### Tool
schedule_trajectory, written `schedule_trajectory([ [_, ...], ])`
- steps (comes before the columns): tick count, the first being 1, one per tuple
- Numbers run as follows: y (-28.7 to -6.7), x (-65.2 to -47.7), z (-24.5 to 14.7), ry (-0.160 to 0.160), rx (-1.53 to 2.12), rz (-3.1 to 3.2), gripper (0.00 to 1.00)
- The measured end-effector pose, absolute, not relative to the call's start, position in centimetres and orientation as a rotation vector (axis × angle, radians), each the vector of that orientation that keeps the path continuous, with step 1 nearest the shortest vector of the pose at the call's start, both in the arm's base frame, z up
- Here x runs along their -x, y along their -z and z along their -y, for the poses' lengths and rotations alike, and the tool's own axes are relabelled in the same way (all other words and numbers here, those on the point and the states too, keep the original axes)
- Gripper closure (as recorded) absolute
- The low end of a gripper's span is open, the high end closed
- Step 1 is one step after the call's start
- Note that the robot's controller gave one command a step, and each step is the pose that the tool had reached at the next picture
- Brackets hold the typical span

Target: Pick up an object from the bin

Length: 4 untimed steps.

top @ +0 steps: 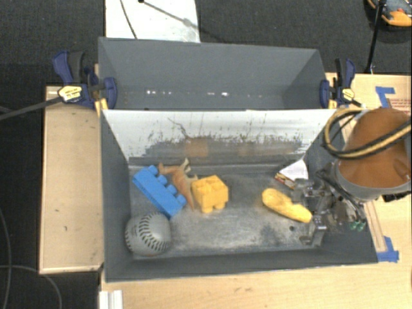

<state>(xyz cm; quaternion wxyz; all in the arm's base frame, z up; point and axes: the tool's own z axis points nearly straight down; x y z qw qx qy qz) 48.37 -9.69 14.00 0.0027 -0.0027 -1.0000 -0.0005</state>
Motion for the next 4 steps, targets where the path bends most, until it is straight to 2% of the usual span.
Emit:
schedule_trajectory([
  [1, -14.4, -48.6, 9.7, -0.001, -0.001, 3.144, 0.00],
  [2, -7.1, -54.1, 13.1, 0.000, 0.188, 3.149, 0.00],
  [3, -7.3, -54.2, 12.1, -0.003, 0.180, 3.148, 0.00],
  [4, -7.3, -54.3, 13.0, 0.003, 0.188, 3.154, 0.00],
])
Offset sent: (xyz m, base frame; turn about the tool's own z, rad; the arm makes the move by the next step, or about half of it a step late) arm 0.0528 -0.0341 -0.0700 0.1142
